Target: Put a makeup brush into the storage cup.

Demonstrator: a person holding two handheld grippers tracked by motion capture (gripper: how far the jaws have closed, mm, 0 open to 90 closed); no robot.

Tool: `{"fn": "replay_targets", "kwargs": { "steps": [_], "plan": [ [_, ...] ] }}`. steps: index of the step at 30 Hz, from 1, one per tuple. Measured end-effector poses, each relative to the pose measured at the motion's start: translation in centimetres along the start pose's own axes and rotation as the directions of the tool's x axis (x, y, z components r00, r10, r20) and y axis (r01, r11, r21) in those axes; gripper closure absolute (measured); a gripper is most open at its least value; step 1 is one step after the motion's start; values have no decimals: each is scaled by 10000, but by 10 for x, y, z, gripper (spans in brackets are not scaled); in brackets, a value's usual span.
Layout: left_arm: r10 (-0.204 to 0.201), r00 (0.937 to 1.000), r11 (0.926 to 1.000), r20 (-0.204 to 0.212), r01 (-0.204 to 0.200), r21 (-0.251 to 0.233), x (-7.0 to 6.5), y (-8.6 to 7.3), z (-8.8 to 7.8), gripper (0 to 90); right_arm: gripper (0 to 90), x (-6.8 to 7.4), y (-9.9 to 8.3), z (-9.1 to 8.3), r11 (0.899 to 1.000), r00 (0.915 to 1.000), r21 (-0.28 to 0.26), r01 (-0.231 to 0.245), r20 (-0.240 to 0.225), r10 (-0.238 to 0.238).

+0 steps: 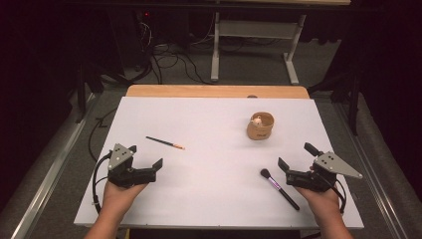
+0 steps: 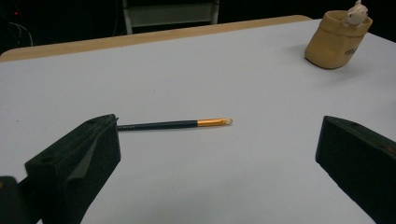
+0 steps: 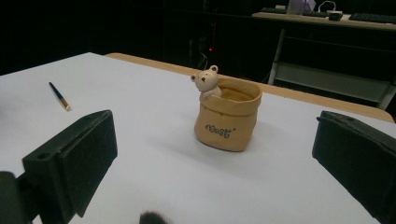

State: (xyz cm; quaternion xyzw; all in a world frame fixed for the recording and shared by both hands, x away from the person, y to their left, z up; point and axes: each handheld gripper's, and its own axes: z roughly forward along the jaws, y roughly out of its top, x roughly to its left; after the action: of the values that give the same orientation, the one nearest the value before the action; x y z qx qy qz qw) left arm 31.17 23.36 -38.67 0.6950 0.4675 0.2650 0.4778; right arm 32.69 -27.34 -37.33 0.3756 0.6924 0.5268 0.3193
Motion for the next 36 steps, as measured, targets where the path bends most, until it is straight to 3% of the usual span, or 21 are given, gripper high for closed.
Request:
{"fn": "replay_targets", "kwargs": {
  "steps": [17,28,31,36],
  "plan": [
    [-31,10000,9939,-35,35,1101,1,-5,10,7,15,0,-1,1,9999,10000,112,-38,34,37],
    [-213,9990,9707,-391,301,2383,5,-9,18,7,15,0,-1,1,9999,10000,99,-22,65,21],
    [-240,9988,9677,-419,337,2498,5,-10,19,8,15,0,-1,1,9999,10000,98,-28,69,27],
    [-350,9984,9696,-442,446,2407,7,-9,18,8,15,0,-1,1,9999,10000,107,-20,72,19]
  ]
}}
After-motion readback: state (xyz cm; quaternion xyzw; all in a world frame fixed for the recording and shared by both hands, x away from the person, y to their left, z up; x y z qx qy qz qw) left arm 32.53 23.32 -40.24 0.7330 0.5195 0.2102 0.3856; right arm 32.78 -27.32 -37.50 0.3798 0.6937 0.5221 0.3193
